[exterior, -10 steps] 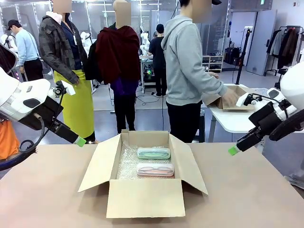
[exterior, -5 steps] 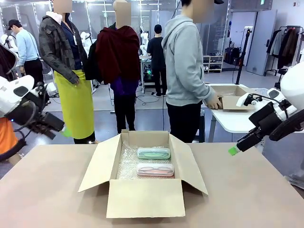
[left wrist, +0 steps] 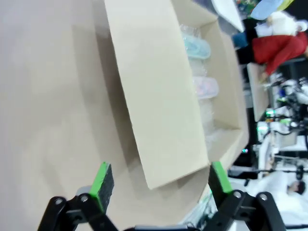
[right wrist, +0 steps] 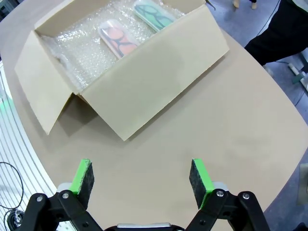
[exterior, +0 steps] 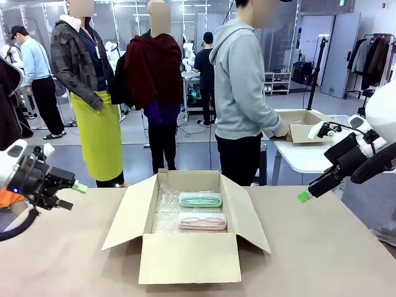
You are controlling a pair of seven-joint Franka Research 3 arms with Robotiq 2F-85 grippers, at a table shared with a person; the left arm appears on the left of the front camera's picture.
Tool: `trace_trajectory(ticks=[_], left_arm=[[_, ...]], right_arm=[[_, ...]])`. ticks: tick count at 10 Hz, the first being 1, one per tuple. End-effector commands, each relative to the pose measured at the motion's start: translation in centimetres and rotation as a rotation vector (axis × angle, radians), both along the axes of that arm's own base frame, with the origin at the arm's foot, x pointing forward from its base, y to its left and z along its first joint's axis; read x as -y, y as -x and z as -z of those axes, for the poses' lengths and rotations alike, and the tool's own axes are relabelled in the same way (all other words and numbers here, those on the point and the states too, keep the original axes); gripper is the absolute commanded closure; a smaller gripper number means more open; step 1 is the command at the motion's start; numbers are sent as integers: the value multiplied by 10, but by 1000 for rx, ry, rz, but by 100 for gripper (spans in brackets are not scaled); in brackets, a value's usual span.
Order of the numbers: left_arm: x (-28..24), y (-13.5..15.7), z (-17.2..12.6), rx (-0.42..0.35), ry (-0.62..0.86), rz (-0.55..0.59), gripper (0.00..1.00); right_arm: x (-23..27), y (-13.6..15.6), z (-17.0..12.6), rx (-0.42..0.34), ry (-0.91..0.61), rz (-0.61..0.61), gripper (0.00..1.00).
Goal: Pack the glasses set securely to prepare it for shipping.
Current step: Position the Package Box on the left side of the table.
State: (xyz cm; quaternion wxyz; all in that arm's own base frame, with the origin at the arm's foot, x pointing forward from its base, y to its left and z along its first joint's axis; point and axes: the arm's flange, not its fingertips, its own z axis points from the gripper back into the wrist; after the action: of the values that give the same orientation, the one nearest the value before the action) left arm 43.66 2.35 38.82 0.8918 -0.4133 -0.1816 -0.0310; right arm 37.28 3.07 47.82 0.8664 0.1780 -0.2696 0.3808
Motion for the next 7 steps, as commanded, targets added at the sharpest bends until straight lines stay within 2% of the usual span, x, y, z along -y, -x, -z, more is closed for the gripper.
trace_trajectory(ticks=[1, 4, 5, 7], left_arm=[[8, -40, 41, -36, 62, 33, 0], [18, -73, 94, -44, 199, 0, 0], [24, -79, 109, -78, 263, 4, 0], [32, -86, 126, -98, 326, 12, 0]], right_arm=[[-3, 1, -1, -13, -8, 16, 0], [-3, 1, -1, -13, -8, 16, 0], [-3, 1, -1, -13, -8, 16, 0], [-3, 1, -1, -13, -8, 16, 0]])
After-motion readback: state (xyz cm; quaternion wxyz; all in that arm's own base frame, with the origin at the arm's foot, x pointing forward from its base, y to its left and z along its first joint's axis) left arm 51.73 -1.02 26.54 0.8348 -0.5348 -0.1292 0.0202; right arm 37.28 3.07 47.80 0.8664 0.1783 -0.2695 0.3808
